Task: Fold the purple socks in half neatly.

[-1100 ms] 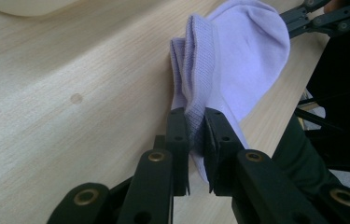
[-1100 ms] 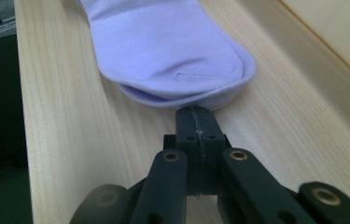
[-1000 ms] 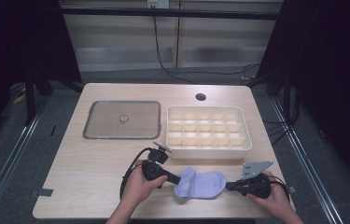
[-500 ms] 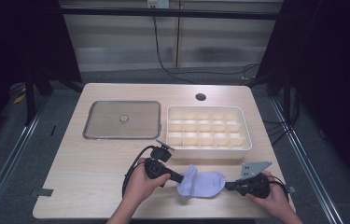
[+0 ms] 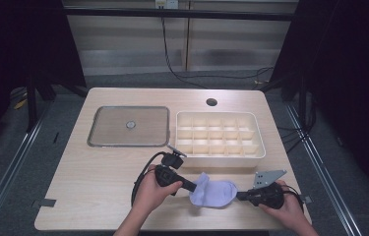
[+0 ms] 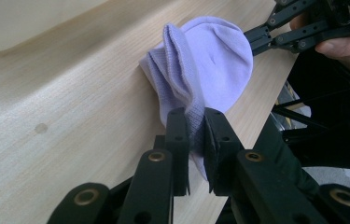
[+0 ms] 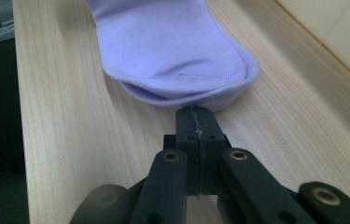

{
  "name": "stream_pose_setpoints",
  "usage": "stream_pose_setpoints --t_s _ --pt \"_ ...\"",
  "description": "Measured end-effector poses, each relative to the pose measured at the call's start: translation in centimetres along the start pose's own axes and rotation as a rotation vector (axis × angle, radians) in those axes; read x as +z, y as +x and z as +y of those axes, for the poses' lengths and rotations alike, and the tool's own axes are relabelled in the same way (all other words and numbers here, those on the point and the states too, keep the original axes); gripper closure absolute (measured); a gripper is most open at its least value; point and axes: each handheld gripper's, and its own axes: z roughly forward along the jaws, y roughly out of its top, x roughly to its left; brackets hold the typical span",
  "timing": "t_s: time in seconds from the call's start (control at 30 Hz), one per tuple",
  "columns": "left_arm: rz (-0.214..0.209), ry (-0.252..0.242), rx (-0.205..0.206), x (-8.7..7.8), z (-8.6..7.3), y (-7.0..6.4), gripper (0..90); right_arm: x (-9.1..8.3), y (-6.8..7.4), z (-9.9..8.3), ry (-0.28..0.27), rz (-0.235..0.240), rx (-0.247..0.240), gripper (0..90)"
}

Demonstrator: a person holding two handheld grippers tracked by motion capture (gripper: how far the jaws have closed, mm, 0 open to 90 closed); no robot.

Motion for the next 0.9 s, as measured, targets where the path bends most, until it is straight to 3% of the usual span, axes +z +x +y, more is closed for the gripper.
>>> stream_pose_setpoints --t_s 0.13,0.37,0.57,0.9 --pt "0.001 -0.008 -0.009 -0.1 0.0 0.0 81.4 -0.2 -0.4 -0.2 -0.004 -0.003 0.024 90.0" --pt "-0.004 0.003 0.002 0.0 0.1 0.1 81.3 -0.9 -1.2 -0.5 -0.011 -0.055 0.064 90.0" --pt "-0.010 -0.006 -0.005 0.0 0.2 -0.1 81.3 -0.2 -1.1 0.2 0.009 -0.081 0.040 90.0" --pt "-0.014 0.008 0.015 0.3 0.9 -0.6 81.3 0.3 -0.9 0.7 0.010 -0.069 0.021 90.0"
